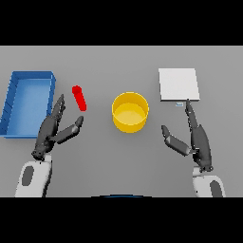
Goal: Pick up the red beaker and tilt it to pour out 1 green nut into yellow bowl. Pick up the yellow bowl and place it on the metallic measuring scale.
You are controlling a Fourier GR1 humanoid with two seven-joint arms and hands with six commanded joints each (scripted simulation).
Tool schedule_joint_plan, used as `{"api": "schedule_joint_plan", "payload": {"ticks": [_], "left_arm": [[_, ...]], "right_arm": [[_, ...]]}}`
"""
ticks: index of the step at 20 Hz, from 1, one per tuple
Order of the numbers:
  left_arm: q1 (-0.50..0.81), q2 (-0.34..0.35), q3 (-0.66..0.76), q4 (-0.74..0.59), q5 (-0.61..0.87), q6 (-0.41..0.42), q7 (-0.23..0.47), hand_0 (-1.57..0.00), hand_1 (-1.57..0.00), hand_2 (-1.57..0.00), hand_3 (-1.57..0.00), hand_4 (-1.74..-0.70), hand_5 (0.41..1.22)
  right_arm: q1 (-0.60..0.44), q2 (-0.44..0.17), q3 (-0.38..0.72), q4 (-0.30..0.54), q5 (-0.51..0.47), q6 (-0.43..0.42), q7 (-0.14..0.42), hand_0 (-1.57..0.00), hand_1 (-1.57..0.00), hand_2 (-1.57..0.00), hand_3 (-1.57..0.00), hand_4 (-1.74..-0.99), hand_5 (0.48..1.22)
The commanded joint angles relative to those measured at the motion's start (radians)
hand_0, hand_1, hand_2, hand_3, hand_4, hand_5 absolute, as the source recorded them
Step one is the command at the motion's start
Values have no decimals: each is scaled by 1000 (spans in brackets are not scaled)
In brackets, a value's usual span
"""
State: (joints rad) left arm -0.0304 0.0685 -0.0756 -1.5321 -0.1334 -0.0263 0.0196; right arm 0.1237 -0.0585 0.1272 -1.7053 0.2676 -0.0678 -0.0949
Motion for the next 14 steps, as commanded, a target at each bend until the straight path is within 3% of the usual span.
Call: {"api": "schedule_joint_plan", "payload": {"ticks": [1,8,14], "left_arm": [[-34,1,7,41,-12,10,-10,1,1,1,1,-1219,622],[-188,-1,46,251,-35,36,-85,1,1,1,1,-1262,668],[-314,-4,73,404,-40,44,-99,1,1,1,1,-1292,688]], "right_arm": [[-6,-5,-2,-6,-3,5,12,1,1,1,1,-1246,627],[-3,-8,-19,11,-32,16,-13,1,1,1,1,-1278,634],[-2,-7,-12,-8,-27,16,0,1,1,1,1,-1267,640]]}}
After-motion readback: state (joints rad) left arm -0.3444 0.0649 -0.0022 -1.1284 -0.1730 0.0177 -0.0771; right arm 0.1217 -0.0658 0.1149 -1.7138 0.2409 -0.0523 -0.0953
